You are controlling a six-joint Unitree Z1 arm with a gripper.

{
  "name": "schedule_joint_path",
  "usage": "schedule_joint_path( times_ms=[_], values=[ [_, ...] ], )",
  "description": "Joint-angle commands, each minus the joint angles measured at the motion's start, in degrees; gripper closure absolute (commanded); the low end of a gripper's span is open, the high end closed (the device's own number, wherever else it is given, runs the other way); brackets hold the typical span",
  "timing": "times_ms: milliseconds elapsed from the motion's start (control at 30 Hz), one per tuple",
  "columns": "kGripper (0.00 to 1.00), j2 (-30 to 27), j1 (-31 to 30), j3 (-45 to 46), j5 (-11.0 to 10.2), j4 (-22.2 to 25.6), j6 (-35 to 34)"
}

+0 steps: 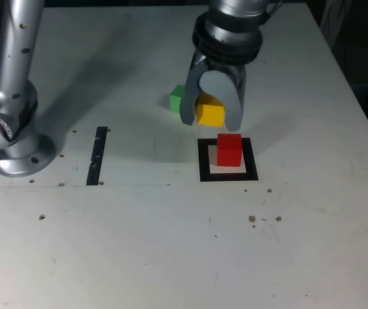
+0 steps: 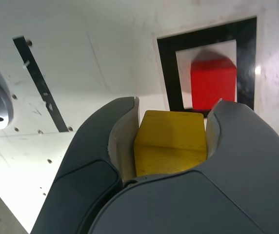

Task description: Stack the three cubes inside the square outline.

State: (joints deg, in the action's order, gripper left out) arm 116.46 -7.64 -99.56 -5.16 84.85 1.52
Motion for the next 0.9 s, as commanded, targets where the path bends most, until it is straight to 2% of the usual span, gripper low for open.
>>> schedule_joint_path(
  times_ms=[0, 133, 233, 433, 867],
  values=[
    [0.86, 0.4, 0.3, 0.8, 1.3, -1.7, 1.4],
    [0.86, 1.2, 1.2, 4.0, 4.2, -6.9, 2.8],
    [0.86, 1.5, 1.9, 6.0, 5.1, -9.4, 3.0],
    [0.86, 2.1, 2.4, 7.8, 4.8, -11.2, 3.1],
    [0.86, 2.5, 2.9, 8.3, 2.6, -13.8, 2.3]
  ],
)
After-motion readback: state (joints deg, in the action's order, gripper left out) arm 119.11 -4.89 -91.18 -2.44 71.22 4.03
